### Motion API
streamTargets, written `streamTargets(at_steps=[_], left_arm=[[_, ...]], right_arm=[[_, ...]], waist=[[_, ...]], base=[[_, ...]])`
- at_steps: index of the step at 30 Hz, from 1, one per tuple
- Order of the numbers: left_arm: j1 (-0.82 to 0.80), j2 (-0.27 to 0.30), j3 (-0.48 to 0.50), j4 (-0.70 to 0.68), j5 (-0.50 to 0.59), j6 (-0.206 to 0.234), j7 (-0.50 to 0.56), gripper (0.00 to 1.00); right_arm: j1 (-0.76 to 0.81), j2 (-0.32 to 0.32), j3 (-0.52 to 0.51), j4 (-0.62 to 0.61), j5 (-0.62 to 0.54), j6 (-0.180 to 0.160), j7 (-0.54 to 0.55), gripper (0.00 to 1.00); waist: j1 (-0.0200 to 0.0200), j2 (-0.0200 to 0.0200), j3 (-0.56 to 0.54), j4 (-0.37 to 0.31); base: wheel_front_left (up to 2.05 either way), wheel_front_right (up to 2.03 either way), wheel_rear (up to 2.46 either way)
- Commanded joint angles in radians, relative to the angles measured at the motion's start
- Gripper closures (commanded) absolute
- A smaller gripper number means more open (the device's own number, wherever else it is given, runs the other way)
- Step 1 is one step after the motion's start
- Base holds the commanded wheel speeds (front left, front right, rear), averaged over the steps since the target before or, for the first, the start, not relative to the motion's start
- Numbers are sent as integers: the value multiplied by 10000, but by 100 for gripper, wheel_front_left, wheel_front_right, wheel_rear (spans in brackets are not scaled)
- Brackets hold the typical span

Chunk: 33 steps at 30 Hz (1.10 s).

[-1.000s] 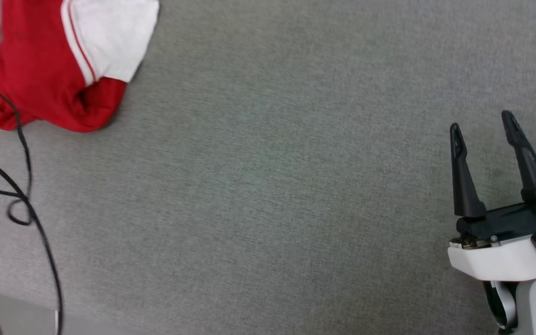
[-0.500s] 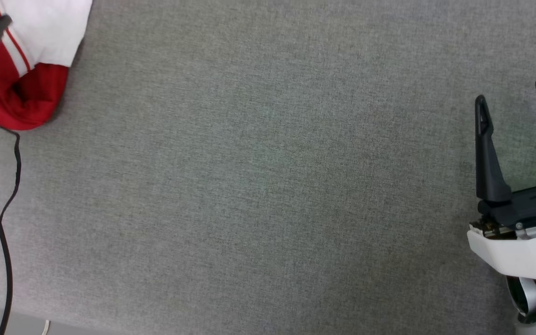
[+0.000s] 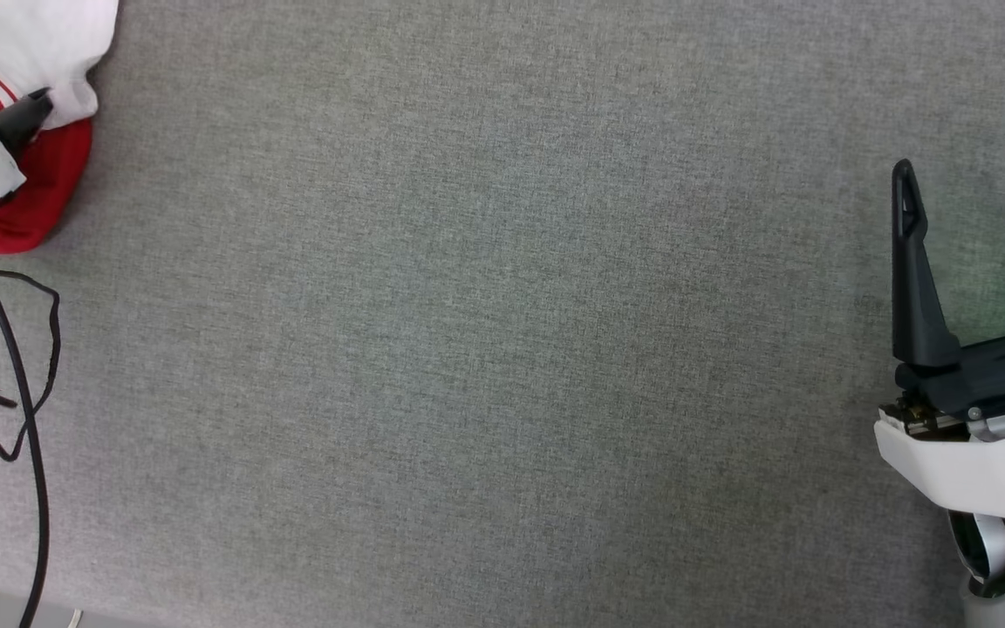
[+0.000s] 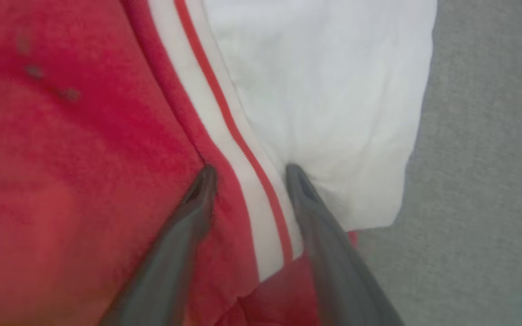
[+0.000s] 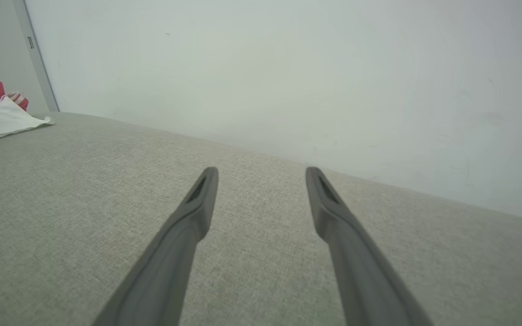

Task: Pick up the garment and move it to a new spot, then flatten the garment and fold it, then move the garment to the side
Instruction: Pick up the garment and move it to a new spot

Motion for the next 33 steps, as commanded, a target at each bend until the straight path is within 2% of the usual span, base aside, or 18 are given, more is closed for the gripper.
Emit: streamTargets(at_steps=[1, 11, 19, 23, 33], left_arm=[[292, -291, -429, 157, 16, -9, -172, 100], [-586, 672, -1792, -973, 298, 0, -1897, 100], [-849, 1071, -3297, -2457, 182, 0, -2372, 100], [-991, 969, -4216, -3444, 108, 0, -2471, 100], [-883, -281, -6231, -5215, 78, 0, -2603, 100]], right_arm=[[-90, 67, -18, -3, 23, -9, -24, 0], [216, 346, 67, 463, 293, -9, -24, 0], [561, 567, -6, 808, 493, -9, -24, 0], [703, 640, -55, 885, 584, -10, -24, 0], [800, 682, -196, 1017, 1159, -9, -24, 0]], waist=[[2, -1, -137, -5], [2, -1, -1429, 168], [2, -1, -2559, 187], [2, -1, -2983, 78], [2, -1, -3490, -799]], base=[[0, 0, 0], [0, 0, 0], [0, 0, 0], [0, 0, 0], [0, 0, 0]])
